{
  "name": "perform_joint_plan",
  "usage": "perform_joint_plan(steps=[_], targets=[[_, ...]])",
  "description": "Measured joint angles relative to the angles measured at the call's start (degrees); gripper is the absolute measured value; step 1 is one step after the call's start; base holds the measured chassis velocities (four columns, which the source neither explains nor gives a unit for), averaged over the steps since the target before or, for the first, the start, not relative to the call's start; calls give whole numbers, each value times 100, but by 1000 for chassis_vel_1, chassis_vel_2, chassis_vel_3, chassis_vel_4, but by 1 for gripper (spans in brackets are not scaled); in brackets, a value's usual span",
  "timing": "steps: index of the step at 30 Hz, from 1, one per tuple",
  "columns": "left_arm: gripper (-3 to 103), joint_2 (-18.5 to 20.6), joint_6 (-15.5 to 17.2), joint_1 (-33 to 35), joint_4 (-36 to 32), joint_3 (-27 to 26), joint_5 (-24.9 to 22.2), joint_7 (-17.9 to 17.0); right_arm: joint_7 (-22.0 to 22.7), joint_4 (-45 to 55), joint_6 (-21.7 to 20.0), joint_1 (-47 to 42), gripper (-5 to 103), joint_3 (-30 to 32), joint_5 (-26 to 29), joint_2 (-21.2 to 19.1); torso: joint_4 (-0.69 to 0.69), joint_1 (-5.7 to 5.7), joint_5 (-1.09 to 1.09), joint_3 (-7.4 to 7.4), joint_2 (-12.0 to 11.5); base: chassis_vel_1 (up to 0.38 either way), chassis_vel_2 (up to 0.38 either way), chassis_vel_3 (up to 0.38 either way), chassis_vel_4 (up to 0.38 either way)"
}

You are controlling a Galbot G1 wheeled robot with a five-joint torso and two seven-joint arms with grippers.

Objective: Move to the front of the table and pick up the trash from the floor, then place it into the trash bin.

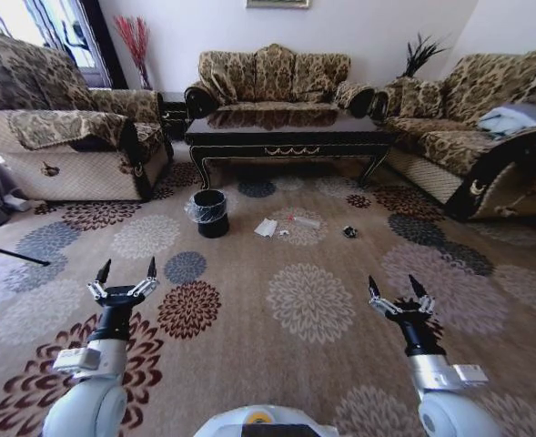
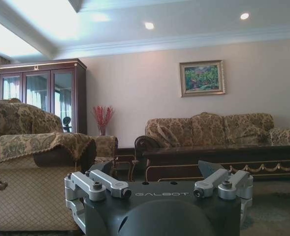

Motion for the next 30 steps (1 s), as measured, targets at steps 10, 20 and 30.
perform_joint_plan(steps=[10, 20, 30], targets=[[99, -8, -17, -24, 24, 11, -2, 9, 6, -23, 33, -1, 100, -8, -19, 35, 2, 1, 6, 7, 5, -371, 355, 381, -360], [99, -9, -29, -65, 76, 28, -2, 20, 6, -75, 67, 26, 100, -10, -23, 78, 0, 1, 0, 10, 10, -346, 349, 346, -355], [99, 0, -33, -104, 122, 51, -2, 26, 1, -124, 78, 43, 100, -19, -37, 101, 0, 1, 0, 13, 12, -357, 347, 348, -360]])
